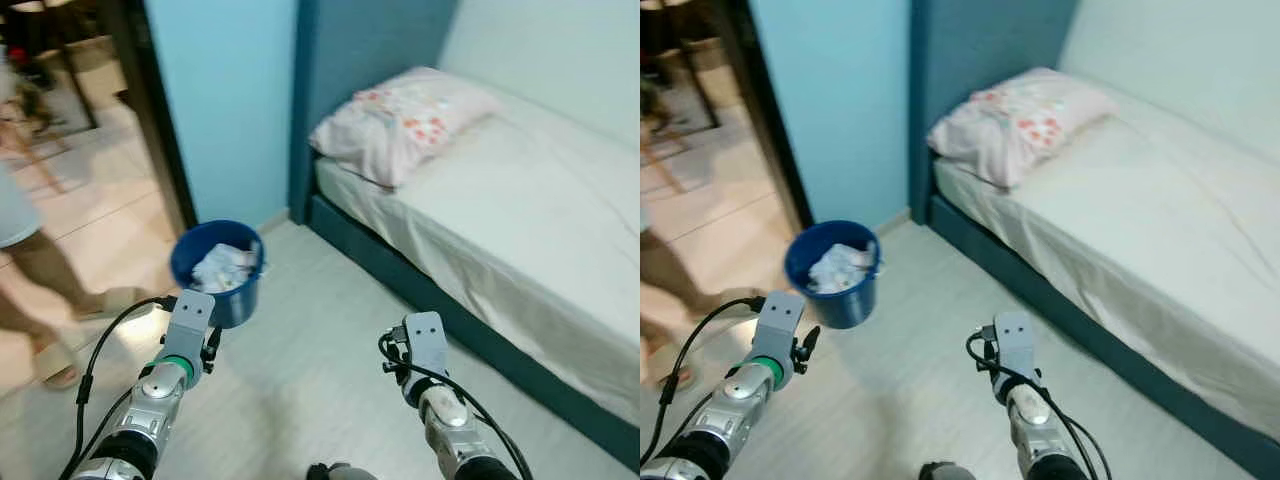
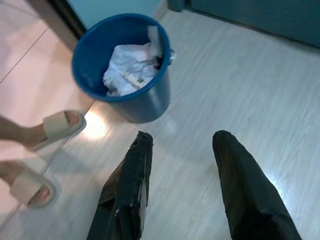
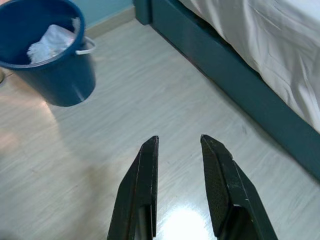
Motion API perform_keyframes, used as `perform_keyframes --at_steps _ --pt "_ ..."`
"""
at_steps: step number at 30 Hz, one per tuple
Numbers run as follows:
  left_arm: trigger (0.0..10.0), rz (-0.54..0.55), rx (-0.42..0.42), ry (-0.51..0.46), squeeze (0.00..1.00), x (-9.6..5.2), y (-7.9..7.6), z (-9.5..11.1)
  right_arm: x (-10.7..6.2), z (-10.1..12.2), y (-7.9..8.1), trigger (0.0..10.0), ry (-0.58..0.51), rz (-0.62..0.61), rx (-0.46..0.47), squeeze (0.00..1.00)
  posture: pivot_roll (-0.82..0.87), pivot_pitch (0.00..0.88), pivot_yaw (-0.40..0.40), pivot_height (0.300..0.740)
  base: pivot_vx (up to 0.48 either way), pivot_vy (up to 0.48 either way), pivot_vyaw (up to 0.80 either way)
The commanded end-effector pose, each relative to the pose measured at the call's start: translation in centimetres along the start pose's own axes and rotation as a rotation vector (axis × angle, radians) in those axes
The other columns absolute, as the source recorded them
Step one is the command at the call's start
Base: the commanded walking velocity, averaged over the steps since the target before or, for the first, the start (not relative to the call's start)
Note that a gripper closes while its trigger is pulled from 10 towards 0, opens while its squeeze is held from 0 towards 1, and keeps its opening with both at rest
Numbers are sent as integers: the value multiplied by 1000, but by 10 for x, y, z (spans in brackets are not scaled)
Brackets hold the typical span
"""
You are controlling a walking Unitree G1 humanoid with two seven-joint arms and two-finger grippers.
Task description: Clean up the room
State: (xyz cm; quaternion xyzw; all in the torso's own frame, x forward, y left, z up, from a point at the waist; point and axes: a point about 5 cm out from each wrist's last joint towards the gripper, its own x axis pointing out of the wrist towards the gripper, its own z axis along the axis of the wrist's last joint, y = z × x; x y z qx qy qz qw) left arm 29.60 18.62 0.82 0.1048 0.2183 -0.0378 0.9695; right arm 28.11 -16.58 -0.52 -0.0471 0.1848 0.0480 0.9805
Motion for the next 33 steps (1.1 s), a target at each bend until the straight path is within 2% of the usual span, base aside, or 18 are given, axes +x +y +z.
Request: perform_keyframes --at_steps 1,33 --pt "10000 7 -2 29 0 -2 2 -7 0 -3 2 10000 16 3 8 0 26 40 37 740 0 0 -800" --pt "10000 -3 3 20 0 -1 -1 -6 0 -3 -1 10000 26 0 0 0 22 38 30 740 0 0 -800"
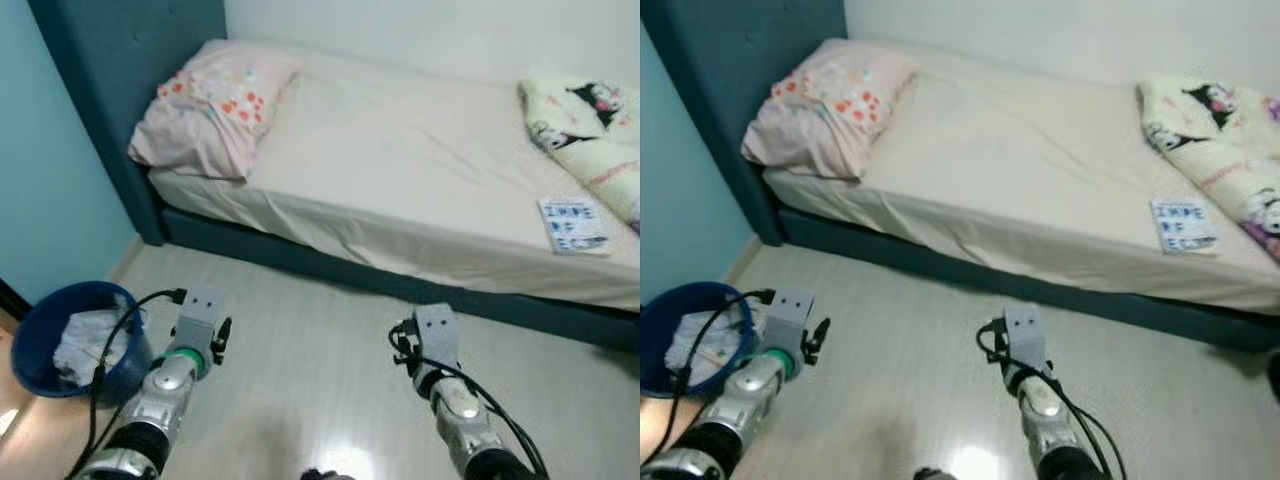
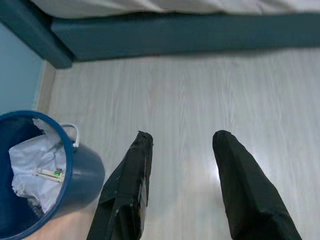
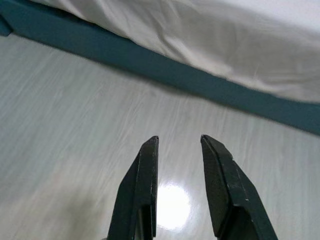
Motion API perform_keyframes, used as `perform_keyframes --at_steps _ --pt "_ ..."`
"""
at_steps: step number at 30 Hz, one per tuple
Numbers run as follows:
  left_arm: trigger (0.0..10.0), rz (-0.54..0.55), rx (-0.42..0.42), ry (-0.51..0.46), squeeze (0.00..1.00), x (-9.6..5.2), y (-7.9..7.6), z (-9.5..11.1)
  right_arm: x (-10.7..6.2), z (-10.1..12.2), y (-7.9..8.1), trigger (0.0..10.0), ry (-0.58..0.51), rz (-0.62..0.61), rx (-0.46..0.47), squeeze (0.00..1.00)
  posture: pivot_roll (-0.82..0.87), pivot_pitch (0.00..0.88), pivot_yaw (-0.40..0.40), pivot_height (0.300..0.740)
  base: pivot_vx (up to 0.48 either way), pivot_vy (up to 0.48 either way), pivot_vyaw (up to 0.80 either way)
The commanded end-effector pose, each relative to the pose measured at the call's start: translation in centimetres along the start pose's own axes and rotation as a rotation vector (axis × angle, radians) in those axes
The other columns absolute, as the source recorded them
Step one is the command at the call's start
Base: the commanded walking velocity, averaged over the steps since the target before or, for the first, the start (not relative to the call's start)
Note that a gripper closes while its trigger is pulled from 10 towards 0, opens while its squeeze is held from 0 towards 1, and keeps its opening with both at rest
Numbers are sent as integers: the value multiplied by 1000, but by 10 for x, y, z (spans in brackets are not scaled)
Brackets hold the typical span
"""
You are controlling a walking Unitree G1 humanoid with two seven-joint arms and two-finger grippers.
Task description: Clean up the room
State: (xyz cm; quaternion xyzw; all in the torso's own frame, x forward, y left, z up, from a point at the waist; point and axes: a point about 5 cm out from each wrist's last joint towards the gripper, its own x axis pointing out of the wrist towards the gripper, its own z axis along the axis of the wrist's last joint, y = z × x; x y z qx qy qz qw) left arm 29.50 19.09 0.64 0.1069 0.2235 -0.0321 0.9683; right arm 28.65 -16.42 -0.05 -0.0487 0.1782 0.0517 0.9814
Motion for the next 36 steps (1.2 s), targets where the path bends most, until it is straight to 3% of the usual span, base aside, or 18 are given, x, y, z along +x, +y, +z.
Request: perform_keyframes --at_steps 1,16,36 --pt "10000 -14 2 8 0 -1 -5 -3 -4 -9 -1 10000 40 -6 6 0 22 38 30 740 0 0 -800" --pt "10000 -84 33 -125 0 2 -17 20 0 0 -2 10000 2 -8 14 0 20 26 34 740 0 0 -800" --pt "10000 -100 84 -111 0 3 -7 20 3 4 -2 10000 -7 -38 47 0 29 27 94 740 0 0 -800"
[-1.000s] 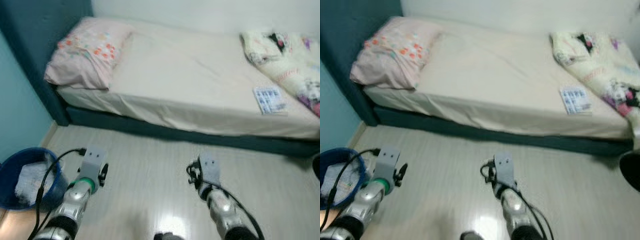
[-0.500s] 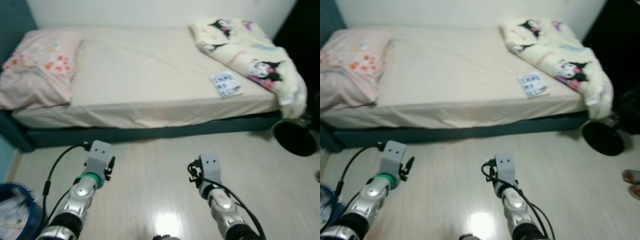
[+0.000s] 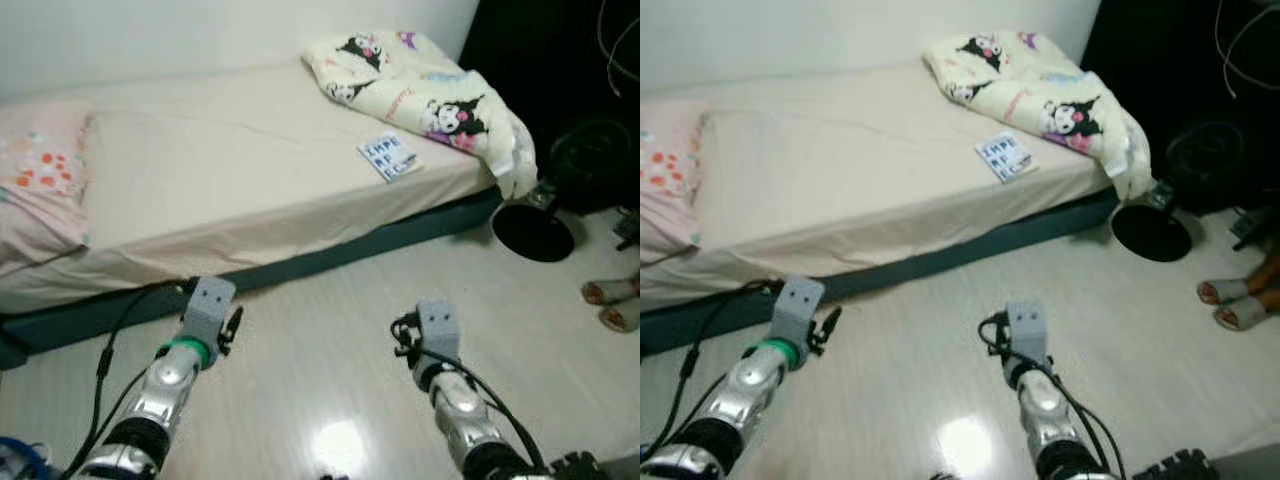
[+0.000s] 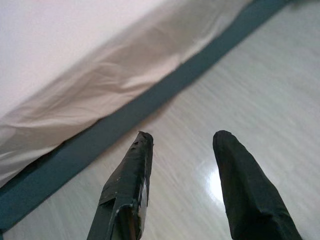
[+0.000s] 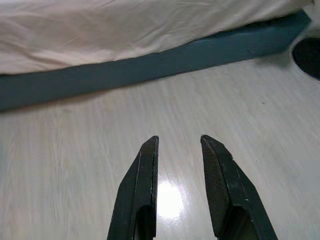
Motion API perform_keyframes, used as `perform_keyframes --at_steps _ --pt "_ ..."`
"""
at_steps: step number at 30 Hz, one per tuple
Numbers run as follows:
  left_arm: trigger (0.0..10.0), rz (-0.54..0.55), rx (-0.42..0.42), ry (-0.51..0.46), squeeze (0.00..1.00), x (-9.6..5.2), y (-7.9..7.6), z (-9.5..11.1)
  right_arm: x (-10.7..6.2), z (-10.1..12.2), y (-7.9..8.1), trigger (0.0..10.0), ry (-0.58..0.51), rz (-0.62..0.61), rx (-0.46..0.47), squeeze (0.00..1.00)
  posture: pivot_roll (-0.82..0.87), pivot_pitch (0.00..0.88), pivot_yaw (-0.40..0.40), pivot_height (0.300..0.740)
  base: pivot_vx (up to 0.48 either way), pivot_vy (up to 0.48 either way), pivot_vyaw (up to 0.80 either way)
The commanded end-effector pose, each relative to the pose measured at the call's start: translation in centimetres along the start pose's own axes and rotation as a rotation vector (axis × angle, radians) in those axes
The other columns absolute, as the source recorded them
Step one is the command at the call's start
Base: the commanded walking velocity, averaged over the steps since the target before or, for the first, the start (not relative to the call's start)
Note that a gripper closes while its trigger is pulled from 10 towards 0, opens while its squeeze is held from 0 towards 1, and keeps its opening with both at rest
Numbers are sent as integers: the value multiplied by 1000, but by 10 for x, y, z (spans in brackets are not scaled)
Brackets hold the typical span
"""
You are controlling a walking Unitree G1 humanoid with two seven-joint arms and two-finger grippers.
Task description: Clean up the room
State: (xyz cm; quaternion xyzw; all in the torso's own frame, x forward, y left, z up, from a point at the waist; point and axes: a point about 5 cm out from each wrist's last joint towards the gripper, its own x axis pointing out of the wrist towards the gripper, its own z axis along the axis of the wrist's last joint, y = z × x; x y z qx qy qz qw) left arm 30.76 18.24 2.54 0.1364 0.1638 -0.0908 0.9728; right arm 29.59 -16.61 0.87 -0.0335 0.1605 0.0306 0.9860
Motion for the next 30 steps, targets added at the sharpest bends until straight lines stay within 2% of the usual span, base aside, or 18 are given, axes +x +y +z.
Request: perform_keyframes --at_steps 1,20,24,30 --pt "10000 -13 -4 17 0 0 -4 -3 -3 -8 1 10000 29 -1 11 0 29 27 94 740 0 0 -800" --pt "10000 -2 -16 18 0 -2 -7 -7 -6 -12 0 10000 34 4 1 0 21 45 74 740 0 0 -800" --pt "10000 5 4 18 0 -2 -7 -7 -6 -11 0 10000 29 2 -7 0 21 47 74 740 406 0 -800" --pt "10000 -3 -9 15 0 -1 -11 -6 -6 -10 0 10000 22 3 -25 0 19 52 71 740 426 0 0"
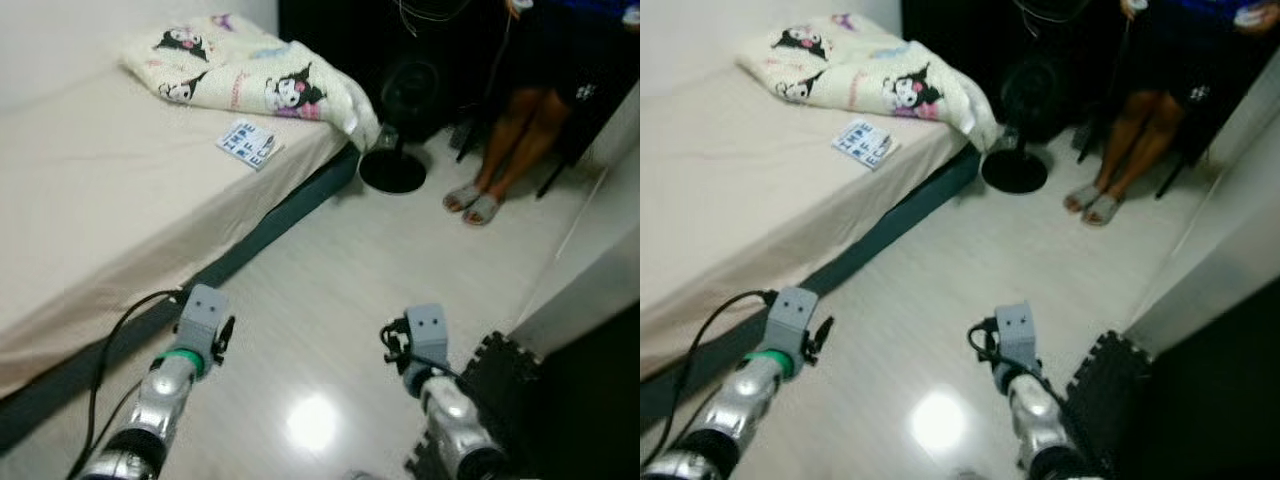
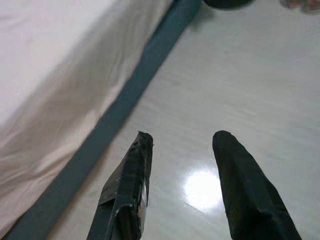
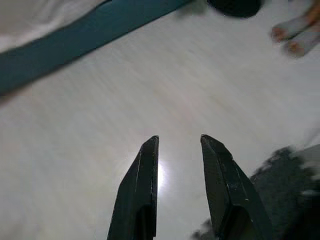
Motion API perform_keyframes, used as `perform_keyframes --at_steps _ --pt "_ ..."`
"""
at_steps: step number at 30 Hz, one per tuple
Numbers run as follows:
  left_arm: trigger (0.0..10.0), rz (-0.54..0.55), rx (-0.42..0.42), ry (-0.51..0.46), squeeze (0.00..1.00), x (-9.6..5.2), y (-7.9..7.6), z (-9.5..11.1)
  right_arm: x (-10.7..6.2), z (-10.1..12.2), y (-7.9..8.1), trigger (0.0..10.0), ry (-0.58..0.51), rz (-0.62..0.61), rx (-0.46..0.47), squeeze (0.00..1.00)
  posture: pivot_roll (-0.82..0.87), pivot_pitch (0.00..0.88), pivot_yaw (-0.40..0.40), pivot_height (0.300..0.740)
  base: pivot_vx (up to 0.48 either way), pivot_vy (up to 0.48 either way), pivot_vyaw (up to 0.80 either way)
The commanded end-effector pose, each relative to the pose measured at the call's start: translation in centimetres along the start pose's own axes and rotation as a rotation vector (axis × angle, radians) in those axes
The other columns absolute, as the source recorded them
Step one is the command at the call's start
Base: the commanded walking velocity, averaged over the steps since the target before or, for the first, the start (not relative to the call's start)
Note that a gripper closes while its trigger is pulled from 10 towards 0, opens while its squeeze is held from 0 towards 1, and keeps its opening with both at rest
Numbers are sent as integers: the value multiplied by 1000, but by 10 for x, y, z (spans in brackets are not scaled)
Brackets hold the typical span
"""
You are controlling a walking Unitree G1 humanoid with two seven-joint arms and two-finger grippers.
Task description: Clean up the room
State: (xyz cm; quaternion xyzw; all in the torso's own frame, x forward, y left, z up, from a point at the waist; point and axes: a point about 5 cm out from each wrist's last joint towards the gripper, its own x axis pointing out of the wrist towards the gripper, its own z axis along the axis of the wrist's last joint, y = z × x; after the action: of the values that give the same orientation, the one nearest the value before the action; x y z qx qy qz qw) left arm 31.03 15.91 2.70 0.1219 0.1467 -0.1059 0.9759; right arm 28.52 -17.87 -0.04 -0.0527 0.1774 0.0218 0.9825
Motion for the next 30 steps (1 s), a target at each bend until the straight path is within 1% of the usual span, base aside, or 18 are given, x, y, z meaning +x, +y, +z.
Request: perform_keyframes --at_steps 1,30 --pt "10000 27 11 56 0 -7 11 -15 2 3 11 10000 -15 25 10 0 19 52 71 740 428 0 0" --pt "10000 12 15 48 0 -4 7 -12 3 5 8 10000 -22 13 3 0 14 43 68 740 425 0 0"
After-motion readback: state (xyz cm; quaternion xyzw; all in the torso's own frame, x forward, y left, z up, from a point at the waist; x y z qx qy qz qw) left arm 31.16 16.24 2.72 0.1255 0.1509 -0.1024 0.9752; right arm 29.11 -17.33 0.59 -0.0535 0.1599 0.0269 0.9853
